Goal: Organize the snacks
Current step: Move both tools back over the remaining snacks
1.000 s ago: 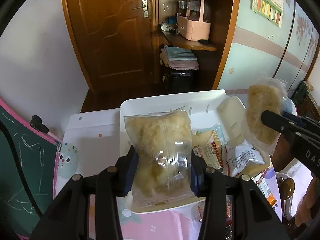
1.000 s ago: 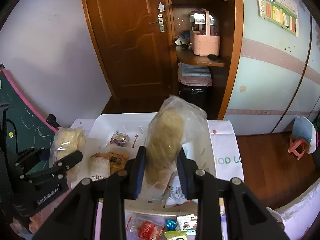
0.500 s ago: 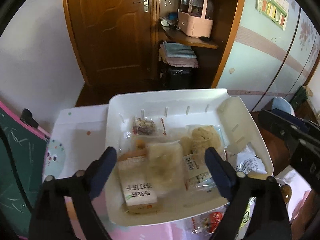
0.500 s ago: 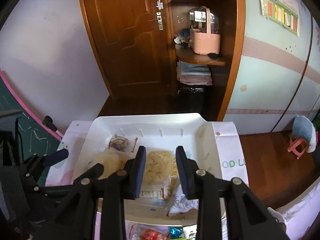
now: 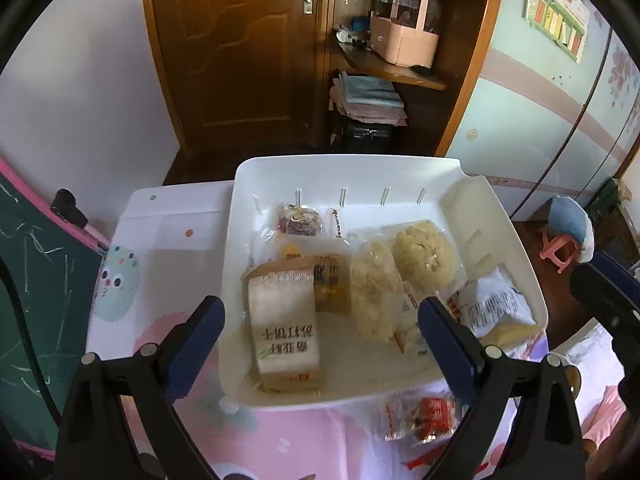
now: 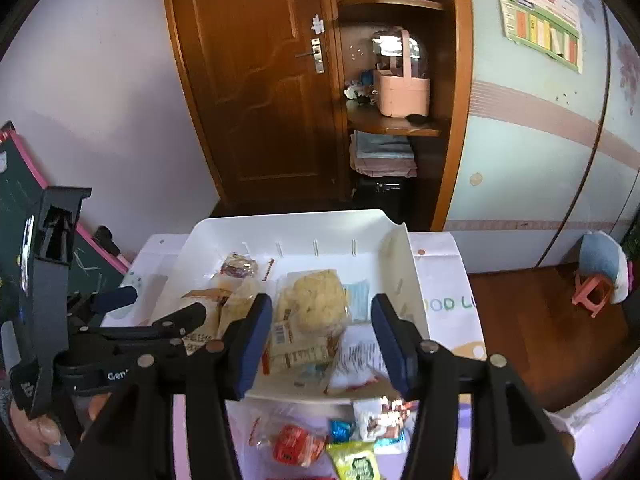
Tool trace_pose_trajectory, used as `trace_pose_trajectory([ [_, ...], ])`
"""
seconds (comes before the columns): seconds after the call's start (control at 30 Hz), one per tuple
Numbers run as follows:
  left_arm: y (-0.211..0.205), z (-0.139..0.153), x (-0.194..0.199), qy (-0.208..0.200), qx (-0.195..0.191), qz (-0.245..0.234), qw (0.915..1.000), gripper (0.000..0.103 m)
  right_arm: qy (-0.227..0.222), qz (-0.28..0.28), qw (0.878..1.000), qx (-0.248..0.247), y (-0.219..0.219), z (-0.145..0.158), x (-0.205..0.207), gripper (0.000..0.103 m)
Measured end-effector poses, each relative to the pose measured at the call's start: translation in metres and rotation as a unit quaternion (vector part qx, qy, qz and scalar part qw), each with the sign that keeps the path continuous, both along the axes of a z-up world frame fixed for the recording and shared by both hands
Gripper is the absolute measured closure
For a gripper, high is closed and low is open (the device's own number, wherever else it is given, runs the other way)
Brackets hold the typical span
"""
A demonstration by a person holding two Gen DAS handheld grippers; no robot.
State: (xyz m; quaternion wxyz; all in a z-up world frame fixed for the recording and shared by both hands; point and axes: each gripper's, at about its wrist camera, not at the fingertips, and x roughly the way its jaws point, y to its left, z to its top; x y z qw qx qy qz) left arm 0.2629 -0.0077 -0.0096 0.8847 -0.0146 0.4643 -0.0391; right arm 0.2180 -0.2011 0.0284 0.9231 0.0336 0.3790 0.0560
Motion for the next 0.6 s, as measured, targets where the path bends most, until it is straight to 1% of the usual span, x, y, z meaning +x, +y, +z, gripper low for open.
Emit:
trace_pose_trajectory([
  [0.07,0.001,0.007,-0.012,-0.008,0.001,0.003,1.0,0.006,-0.005,-0.001,1.0,0.008,-0.003,0.003,-0.012,0.046],
  [0.23,0.0,0.024,-0.042,-0.037,0.004,0.005,0.9993,0.006,-0.016,-0.002,1.0,0.007,-0.011,0.004,-0.04,0.045],
  [0.33,-0.005,0.032,-0.064,-0.056,0.019,-0.003,0.9982,0.006,-0.019,-0.005,1.0,0.013,-0.017,0.0,-0.058,0.045],
  [0.53,-0.018,0.043,-0.105,-0.071,0.008,-0.032,0.997,0.006,-0.023,-0.018,1.0,0.007,-0.034,-0.006,-0.091,0.045],
  [0.6,-0.026,0.046,-0.119,-0.081,0.015,-0.041,0.9958,0.006,-0.025,-0.023,0.999,0.004,-0.041,-0.009,-0.101,0.045],
])
